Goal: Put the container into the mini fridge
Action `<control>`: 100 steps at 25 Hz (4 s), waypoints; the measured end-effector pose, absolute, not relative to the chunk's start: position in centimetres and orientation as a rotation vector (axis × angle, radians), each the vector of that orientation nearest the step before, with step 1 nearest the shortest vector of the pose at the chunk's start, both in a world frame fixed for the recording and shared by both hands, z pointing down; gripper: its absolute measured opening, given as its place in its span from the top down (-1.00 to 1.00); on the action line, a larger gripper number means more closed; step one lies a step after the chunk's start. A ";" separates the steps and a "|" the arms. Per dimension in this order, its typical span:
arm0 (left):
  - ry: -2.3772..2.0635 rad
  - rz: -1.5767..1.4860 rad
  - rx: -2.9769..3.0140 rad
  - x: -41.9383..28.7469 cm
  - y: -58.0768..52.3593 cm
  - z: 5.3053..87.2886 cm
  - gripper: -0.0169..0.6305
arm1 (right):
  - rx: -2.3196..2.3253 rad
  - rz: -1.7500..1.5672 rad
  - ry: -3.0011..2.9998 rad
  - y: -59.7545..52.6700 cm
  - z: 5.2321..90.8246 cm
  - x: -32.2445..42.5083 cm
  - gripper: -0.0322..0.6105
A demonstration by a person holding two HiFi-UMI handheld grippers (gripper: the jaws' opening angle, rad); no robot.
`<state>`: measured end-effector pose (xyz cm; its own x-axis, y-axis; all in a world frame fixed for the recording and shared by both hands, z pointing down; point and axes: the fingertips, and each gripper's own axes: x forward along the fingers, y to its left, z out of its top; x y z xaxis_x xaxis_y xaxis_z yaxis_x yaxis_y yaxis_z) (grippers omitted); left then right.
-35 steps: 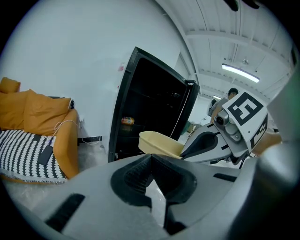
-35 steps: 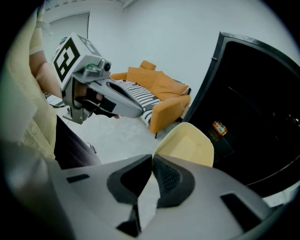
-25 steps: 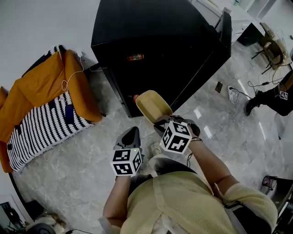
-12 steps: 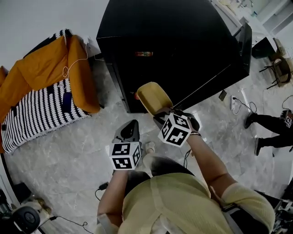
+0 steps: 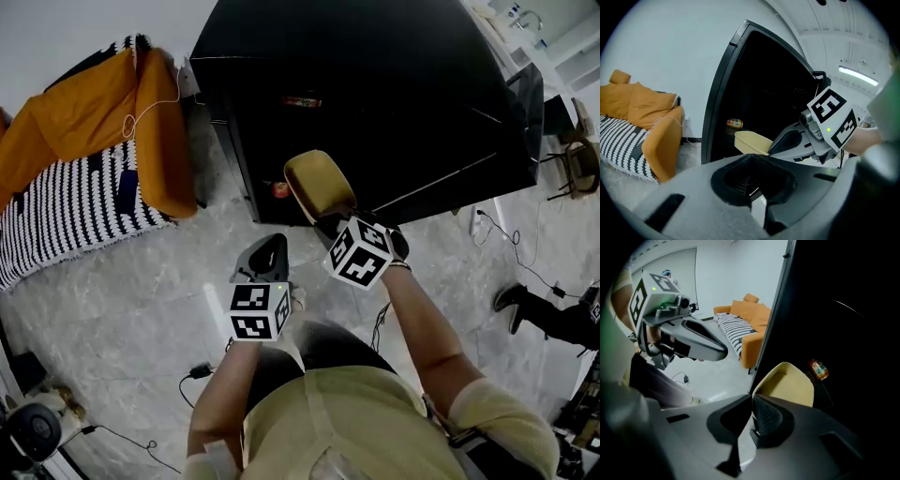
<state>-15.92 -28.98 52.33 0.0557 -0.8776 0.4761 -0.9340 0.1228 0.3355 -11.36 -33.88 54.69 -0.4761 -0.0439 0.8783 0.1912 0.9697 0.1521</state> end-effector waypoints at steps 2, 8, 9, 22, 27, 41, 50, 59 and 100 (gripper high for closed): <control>-1.828 0.116 1.750 -16.0 -29.5 52.6 0.88 | -0.099 -0.284 -2.050 -34.5 55.0 -11.6 0.79; -1.857 0.095 1.727 -16.5 -30.3 53.7 0.88 | -0.088 -0.321 -2.046 -36.1 56.0 -12.3 0.79; -1.860 0.092 1.723 -16.5 -30.5 53.9 0.88 | -0.086 -0.326 -2.048 -36.5 56.1 -12.4 0.79; -1.895 0.053 1.696 -17.2 -31.8 55.8 0.88 | -0.028 -0.379 -2.068 -39.9 56.9 -14.8 0.79; -1.930 0.006 1.678 -17.8 -32.7 56.4 0.88 | 0.001 -0.394 -2.067 -41.4 57.4 -15.2 0.79; -1.984 -0.044 1.707 -18.5 -37.2 57.7 0.88 | 0.028 -0.446 -2.050 -44.5 58.3 -16.6 0.79; -2.043 -0.058 1.713 -19.9 -40.5 57.8 0.88 | 0.035 -0.411 -2.061 -45.4 59.7 -17.2 0.79; -2.072 -0.070 1.699 -20.1 -42.8 58.5 0.88 | 0.055 -0.401 -2.082 -46.3 60.2 -17.6 0.79; -2.002 0.057 1.840 -18.3 -37.1 53.8 0.87 | 0.416 -0.250 -2.314 -42.1 52.9 -13.6 0.80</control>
<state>-18.31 -37.13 53.82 -0.0370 -0.9437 0.3287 -0.9608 0.1240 0.2481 -13.64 -42.13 52.92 -0.6599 -0.3690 0.6545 -0.2209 0.9279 0.3005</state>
